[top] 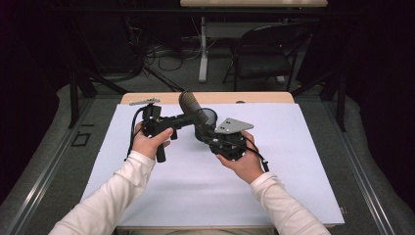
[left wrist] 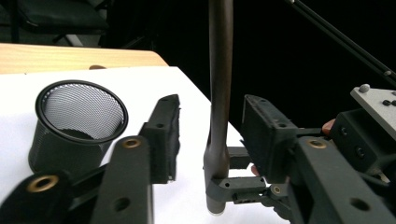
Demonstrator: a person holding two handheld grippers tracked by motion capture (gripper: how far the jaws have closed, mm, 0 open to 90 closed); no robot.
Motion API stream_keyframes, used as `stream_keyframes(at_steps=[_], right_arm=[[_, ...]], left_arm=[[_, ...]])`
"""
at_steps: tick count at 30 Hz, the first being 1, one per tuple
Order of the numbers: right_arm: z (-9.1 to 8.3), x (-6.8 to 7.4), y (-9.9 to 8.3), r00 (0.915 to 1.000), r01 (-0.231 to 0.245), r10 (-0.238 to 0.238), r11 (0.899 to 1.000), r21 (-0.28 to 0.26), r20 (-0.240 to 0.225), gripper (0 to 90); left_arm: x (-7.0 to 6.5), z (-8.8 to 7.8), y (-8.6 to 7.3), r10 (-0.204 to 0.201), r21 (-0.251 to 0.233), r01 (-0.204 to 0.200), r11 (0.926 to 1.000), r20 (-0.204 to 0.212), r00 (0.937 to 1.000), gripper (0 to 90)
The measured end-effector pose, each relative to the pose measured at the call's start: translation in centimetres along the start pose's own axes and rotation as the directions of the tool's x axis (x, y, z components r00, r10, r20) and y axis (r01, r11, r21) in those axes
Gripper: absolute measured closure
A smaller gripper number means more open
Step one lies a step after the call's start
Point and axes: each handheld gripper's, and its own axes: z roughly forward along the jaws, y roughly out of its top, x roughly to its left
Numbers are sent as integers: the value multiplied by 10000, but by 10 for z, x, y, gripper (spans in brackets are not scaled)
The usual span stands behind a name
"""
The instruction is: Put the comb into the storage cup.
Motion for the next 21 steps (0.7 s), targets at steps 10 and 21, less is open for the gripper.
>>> stream_keyframes(at_steps=[10, 21], right_arm=[[0, 0, -1, 10000, -27, 27, 10000, -26, -34, 726], [1, 1, -1, 10000, -59, 59, 10000, -15, -60, 726]], left_arm=[[-1, 8, -3, -308, -180, 306, 9994, -94, 9995, 613], [-1, 12, -5, -399, -298, 397, 9988, -77, 9992, 657]])
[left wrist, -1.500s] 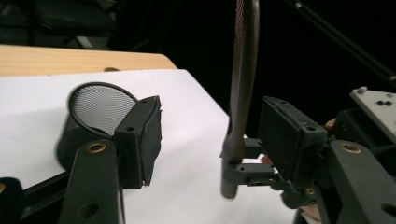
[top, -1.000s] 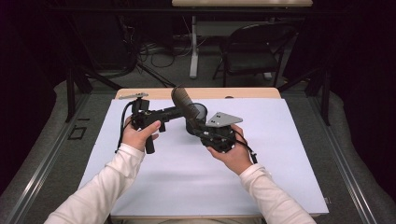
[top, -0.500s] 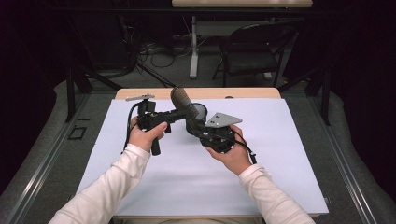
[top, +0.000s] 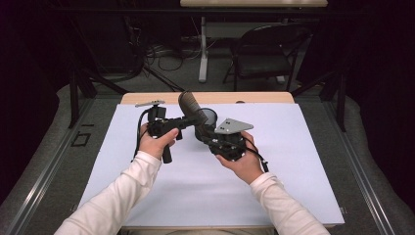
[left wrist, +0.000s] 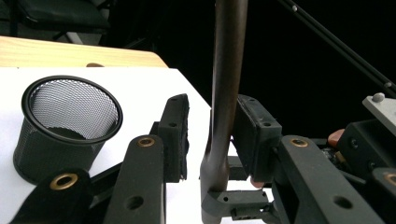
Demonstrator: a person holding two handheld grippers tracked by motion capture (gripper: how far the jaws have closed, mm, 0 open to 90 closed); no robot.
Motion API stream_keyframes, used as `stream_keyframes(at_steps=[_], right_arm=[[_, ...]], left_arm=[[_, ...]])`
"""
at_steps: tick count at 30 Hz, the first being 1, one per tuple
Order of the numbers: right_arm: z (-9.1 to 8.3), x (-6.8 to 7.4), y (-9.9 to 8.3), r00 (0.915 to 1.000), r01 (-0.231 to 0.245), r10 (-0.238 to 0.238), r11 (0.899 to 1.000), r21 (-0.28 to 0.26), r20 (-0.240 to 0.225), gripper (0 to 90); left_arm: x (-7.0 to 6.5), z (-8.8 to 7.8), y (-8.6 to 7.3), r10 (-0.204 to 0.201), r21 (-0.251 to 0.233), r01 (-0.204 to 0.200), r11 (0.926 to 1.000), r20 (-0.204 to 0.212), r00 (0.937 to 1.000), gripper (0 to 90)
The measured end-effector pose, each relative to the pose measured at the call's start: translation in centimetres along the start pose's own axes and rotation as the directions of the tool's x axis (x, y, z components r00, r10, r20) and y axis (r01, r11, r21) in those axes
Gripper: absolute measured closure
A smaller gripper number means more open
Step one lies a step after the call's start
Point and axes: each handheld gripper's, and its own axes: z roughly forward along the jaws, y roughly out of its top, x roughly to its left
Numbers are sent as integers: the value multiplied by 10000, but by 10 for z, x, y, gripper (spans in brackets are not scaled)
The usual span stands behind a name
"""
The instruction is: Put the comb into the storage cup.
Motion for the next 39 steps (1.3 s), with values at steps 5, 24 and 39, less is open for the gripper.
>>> stream_keyframes(at_steps=[5, 24, 39], right_arm=[[0, 0, 0, 10000, 4, -4, 10000, 9, -23, 726], [1, 1, -1, 10000, -4, 4, 10000, 27, -65, 726], [2, 2, -2, 10000, -12, 13, 10000, 63, -95, 726]], left_arm=[[0, -1, 1, -14, -204, 14, 9998, 4, 10000, 678], [2, -3, 2, -377, -424, 376, 9984, -10, 9993, 765], [3, -1, 1, -789, -452, 792, 9958, 84, 9968, 811]])
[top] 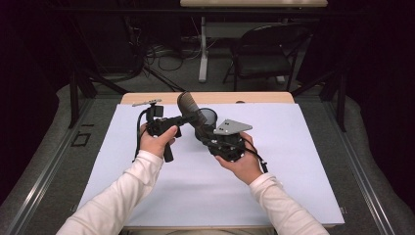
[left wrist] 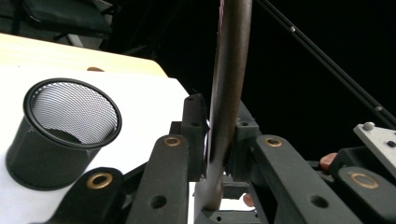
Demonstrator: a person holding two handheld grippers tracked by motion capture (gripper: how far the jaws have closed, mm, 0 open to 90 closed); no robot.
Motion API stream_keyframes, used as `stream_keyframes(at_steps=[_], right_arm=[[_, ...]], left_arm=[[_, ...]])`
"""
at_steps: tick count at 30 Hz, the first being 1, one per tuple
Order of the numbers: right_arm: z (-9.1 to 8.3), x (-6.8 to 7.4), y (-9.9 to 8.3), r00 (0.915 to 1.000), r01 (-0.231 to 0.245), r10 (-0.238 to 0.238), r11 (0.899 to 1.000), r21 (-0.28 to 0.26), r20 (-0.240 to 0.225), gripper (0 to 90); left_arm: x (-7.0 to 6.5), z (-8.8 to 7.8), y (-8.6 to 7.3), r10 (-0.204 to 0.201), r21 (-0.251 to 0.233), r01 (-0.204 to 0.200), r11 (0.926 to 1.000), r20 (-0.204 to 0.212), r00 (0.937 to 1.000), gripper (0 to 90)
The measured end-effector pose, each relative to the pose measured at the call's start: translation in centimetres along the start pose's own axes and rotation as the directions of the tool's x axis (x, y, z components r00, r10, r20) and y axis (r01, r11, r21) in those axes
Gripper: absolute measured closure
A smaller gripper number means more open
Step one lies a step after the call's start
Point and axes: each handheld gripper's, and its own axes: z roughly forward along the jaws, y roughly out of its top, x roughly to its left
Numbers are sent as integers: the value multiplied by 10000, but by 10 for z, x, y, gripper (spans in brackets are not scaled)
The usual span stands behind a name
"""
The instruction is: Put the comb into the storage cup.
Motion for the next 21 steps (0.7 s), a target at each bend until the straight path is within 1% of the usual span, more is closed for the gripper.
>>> stream_keyframes(at_steps=[4, 10, 18, 21], right_arm=[[0, 0, 0, 10000, -3, 3, 10000, 13, -2, 727], [0, 0, 0, 10000, 2, -2, 10000, 14, -6, 726], [0, 0, 0, 10000, -30, 30, 10000, 42, -10, 726], [0, 0, -1, 10000, -24, 24, 10000, 43, -15, 726]], left_arm=[[0, 0, 0, -59, 14, 59, 10000, -4, 10000, 831], [0, 0, 0, -234, 20, 234, 9997, -64, 9997, 835], [-1, 1, -1, -307, 0, 307, 9995, -183, 9994, 837], [0, 1, -1, -472, -12, 472, 9989, -195, 9987, 837]])
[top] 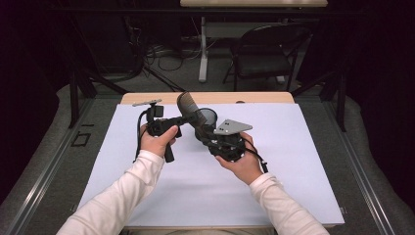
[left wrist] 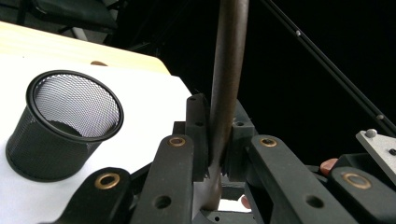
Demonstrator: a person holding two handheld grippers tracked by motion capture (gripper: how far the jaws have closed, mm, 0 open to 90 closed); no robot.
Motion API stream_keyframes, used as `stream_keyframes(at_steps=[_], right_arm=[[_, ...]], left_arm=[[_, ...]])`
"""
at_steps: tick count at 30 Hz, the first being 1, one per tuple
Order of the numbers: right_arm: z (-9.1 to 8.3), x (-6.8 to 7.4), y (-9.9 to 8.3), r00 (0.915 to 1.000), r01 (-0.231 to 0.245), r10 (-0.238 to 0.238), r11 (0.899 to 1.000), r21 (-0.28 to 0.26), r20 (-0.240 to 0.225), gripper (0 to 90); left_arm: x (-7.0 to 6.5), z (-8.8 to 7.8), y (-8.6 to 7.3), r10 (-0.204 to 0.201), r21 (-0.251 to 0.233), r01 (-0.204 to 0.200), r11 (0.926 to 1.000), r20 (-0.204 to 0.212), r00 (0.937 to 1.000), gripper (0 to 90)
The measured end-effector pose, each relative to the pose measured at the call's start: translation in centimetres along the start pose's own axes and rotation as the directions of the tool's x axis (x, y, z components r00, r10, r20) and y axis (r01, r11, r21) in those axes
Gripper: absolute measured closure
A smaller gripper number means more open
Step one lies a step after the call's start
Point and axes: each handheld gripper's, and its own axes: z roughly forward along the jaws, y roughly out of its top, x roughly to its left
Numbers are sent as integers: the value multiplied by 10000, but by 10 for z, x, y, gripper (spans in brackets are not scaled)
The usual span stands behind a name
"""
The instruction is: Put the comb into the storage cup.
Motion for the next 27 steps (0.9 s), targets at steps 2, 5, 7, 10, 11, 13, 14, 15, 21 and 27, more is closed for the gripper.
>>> stream_keyframes(at_steps=[2, 5, 7, 10, 11, 13, 14, 15, 21, 27], right_arm=[[0, 0, 0, 10000, 1, -1, 10000, 6, -5, 726], [0, 0, 0, 10000, -26, 26, 10000, 15, -14, 725], [0, 0, 0, 10000, -36, 36, 10000, 1, -33, 726], [0, 0, 0, 10000, -54, 54, 10000, -12, -32, 725], [0, 0, 0, 10000, -62, 62, 10000, -18, -23, 725], [0, 0, 0, 10000, -72, 72, 10000, -20, -34, 724], [0, 0, 0, 10000, -78, 78, 10000, -14, -38, 724], [0, 0, 0, 10000, -80, 80, 10000, -14, -45, 724], [0, 0, 0, 9999, -107, 107, 9999, -17, -48, 724], [1, 0, 0, 9999, -136, 136, 9999, 30, -33, 723]], left_arm=[[0, 0, 0, -71, 28, 71, 10000, -14, 10000, 838], [1, 0, 0, -197, 24, 197, 9998, -34, 9998, 838], [1, 0, 0, -223, 7, 223, 9998, -52, 9997, 839], [0, 0, 0, -207, 6, 207, 9998, -81, 9998, 839], [0, 0, 0, -204, 18, 204, 9998, -87, 9998, 839], [0, 0, 0, -198, 30, 198, 9998, -99, 9998, 840], [0, 0, 0, -191, 33, 192, 9998, -110, 9998, 840], [0, 0, 0, -180, 25, 180, 9998, -119, 9998, 840], [-1, 0, 0, -152, 8, 152, 9999, -170, 9997, 840], [-1, 1, 0, -179, 38, 179, 9998, -193, 9997, 840]])
